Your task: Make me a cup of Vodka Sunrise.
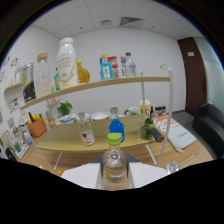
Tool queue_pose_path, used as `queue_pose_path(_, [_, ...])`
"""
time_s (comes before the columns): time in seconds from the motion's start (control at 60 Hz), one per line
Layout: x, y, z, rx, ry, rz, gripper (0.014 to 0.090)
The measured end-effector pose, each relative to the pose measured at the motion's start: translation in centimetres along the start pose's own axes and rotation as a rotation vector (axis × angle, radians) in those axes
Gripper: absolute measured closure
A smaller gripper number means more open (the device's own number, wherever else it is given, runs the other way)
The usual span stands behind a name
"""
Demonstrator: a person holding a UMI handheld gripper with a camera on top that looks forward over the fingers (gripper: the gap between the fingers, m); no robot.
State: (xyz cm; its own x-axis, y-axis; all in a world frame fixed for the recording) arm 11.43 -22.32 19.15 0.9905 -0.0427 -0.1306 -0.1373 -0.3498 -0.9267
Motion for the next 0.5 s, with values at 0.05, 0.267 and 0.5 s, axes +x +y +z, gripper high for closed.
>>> queue_pose_path(0.05, [0.2, 1.4, 0.6, -0.023, 0.016, -0.041, 0.0697])
queue_pose_path(0.267, [1.1, 2.1, 1.9, -0.026, 0.096, -0.502, 0.0698])
queue_pose_path(0.5, [1.1, 0.7, 2.2, -0.019, 0.176, -1.101, 0.0698])
